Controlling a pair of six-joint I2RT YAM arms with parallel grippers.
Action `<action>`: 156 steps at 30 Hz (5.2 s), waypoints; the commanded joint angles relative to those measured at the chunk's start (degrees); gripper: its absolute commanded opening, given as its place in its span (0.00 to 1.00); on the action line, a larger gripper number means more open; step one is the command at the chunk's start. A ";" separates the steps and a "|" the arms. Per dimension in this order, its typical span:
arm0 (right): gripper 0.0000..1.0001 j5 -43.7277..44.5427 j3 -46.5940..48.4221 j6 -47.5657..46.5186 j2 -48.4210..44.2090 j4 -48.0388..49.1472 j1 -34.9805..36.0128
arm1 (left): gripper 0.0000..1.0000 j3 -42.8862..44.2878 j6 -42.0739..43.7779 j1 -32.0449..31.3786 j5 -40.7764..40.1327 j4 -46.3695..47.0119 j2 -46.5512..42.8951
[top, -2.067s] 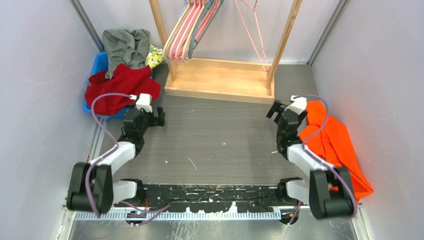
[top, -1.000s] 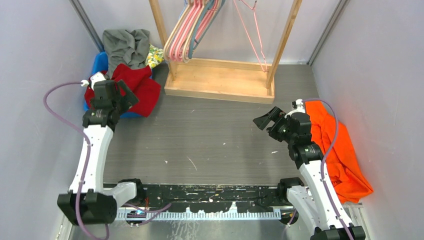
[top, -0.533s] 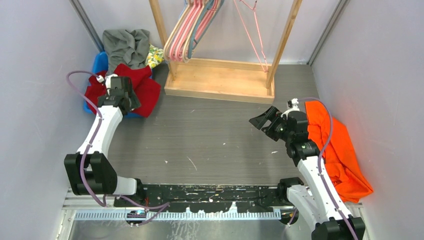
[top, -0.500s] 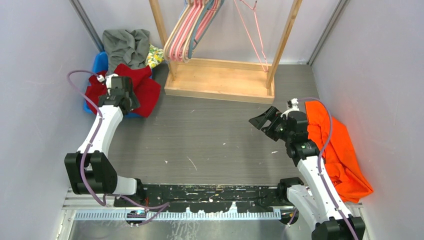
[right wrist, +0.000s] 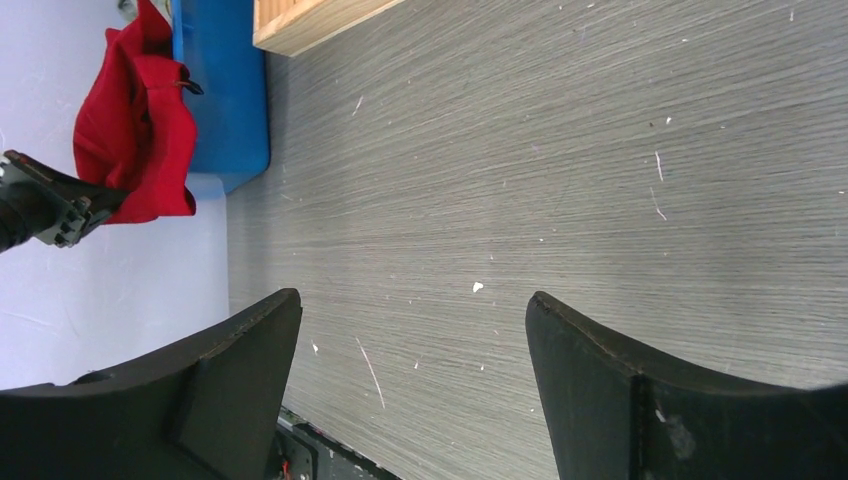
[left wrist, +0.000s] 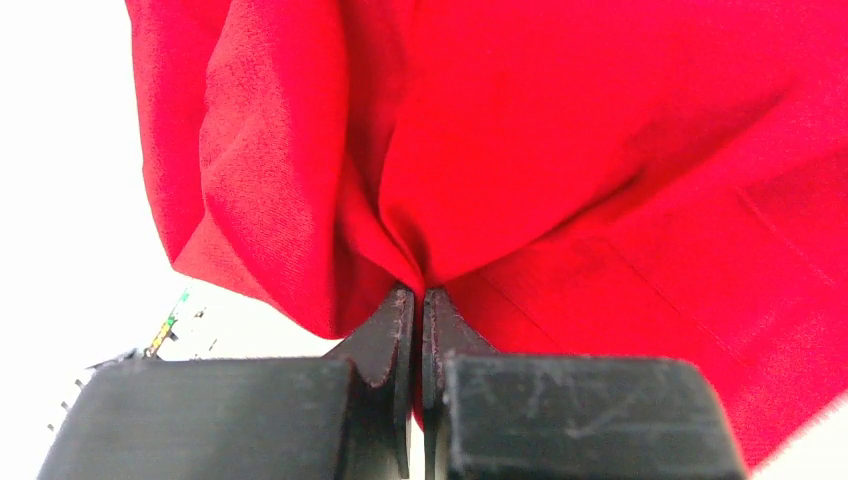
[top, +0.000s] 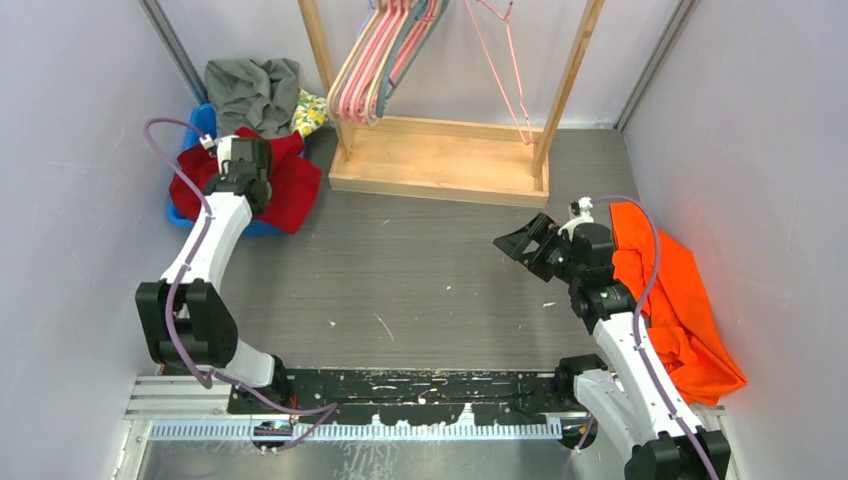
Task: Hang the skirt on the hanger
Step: Pick up the skirt from the bin, then place the skirt at the center of the board, then adjust the skirt at the center of the board.
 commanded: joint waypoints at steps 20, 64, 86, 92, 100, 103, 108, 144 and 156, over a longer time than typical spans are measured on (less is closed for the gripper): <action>0.85 -3.09 7.96 0.36 -4.18 -4.14 0.66 | 0.00 33.85 -10.36 -6.05 69.78 -22.67 -25.95; 0.67 -4.26 13.71 -9.91 -8.61 -27.59 1.63 | 0.71 13.47 -7.56 -50.53 43.08 10.46 6.67; 0.80 37.06 2.39 9.48 11.52 -24.27 38.45 | 0.64 -29.69 -32.67 -67.92 19.32 -4.55 -29.07; 0.76 39.06 -1.48 11.05 12.96 -17.55 40.06 | 0.64 -31.26 -33.66 -69.17 17.60 -3.83 -28.76; 0.02 41.02 2.41 8.68 7.52 -17.43 39.96 | 0.63 -31.31 -33.75 -69.22 16.69 -5.39 -29.83; 0.01 43.02 6.27 7.63 5.12 -20.89 39.95 | 0.63 -31.82 -34.40 -69.67 16.52 -5.55 -30.71; 0.01 47.59 11.62 6.72 0.36 -24.47 39.82 | 0.63 -31.59 -35.41 -72.00 16.38 -4.70 -29.11; 0.01 44.61 13.15 5.22 -3.17 -26.40 39.01 | 0.71 -21.50 -34.84 -78.37 -4.95 14.62 11.37; 0.01 42.22 17.29 1.01 0.66 -26.84 33.62 | 0.00 -24.53 -30.34 -70.71 -5.15 1.76 -15.26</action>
